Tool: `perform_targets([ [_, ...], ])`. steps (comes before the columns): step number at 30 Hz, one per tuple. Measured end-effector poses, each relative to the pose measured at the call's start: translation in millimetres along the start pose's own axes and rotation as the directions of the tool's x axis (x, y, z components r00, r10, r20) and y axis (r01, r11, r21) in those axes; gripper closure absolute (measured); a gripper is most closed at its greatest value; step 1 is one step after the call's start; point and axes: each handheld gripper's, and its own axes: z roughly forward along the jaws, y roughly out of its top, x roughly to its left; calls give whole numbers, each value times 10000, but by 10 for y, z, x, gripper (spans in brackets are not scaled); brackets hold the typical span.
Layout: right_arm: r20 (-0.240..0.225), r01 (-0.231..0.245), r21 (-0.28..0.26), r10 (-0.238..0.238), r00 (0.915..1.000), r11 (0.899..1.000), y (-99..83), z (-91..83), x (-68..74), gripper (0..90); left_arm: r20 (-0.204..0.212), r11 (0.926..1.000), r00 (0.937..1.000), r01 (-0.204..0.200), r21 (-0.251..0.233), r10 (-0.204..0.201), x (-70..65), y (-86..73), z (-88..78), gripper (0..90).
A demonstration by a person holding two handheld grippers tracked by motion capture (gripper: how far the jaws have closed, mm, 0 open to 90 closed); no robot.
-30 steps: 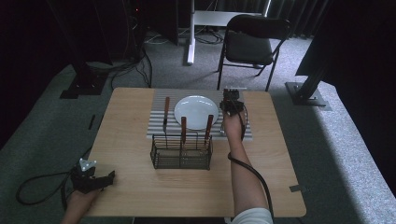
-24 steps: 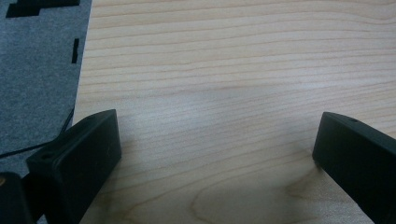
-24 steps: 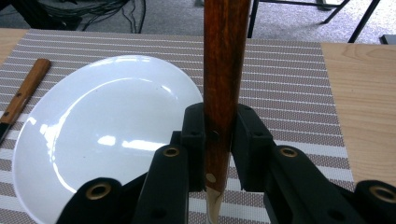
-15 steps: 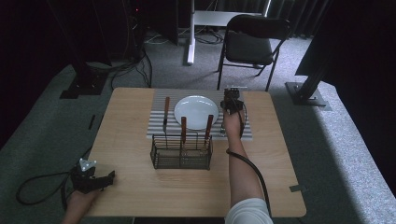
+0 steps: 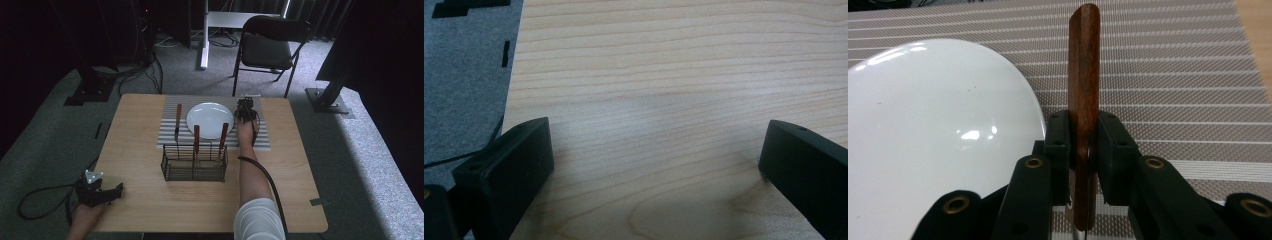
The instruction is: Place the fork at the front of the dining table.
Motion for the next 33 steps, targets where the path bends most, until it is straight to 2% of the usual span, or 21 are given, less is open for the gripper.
perform_targets([
  [2,150,60,97,-61,9999,9999,-10,59,-6,779,-2,10000,10000,5,-1,-5,0,0,0,9],
  [7,188,-7,276,2,9998,9996,-42,153,-26,786,-1,10000,10000,6,-2,-6,0,0,0,9],
  [10,268,115,429,-126,9996,9990,-80,201,-21,784,-2,10000,10000,5,-1,-5,0,0,0,9],
  [14,271,99,424,-111,9996,9991,-117,231,-30,754,-2,10000,10000,4,-1,-4,0,0,0,9],
  [17,280,215,462,-228,9993,9987,-101,220,-20,688,-2,10000,10000,3,1,-3,0,0,0,9],
  [19,185,123,340,-130,9997,9993,-87,180,-25,659,-3,10000,10000,1,3,-1,0,0,0,9],
  [23,7,234,266,-235,9997,9994,-46,84,-42,514,-3,10000,10000,-7,11,7,1,0,-1,9],
  [28,-607,294,65,-290,9977,9995,-55,-92,-122,362,-2,10000,10000,-8,11,8,1,0,-1,9],
  [30,-395,228,61,-225,9990,9997,-70,-133,-122,324,-4,10000,10000,-4,10,4,0,0,-1,9],
  [31,-667,312,30,-310,9973,9995,-86,-175,-129,298,-4,10000,10000,-6,10,6,0,0,-1,9],
  [32,-1149,507,31,-500,9921,9987,-102,-206,-133,227,-4,10000,10000,-8,12,8,1,0,-1,9],
  [33,-1344,682,-9,-677,9886,9977,-114,-230,-125,181,-4,10000,10000,-5,9,5,0,0,-1,9],
])
